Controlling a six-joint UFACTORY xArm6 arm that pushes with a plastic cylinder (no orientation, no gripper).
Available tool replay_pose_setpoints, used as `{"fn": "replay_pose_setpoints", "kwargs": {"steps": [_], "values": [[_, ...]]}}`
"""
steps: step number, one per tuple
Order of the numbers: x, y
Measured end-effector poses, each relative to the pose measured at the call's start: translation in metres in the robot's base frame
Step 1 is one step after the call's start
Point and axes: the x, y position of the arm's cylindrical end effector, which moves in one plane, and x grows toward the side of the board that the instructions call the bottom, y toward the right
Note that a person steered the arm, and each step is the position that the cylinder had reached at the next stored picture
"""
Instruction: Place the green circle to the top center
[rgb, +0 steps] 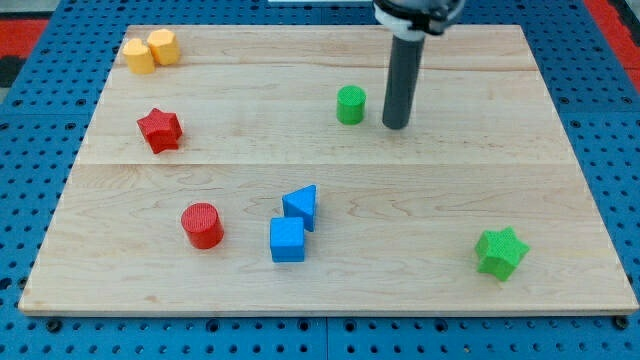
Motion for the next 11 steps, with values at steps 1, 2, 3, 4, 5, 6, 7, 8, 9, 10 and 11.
{"fn": "replay_pose_setpoints", "kwargs": {"steps": [1,2,3,4,5,6,7,8,9,10,11], "values": [[-0.041,-0.037],[-0.099,-0.05],[-0.057,-0.04],[-0.023,-0.04],[-0.064,-0.079],[-0.114,-0.084],[-0.103,-0.087],[-0.069,-0.1],[-0.074,-0.132],[-0.104,-0.137],[-0.129,-0.12]]}}
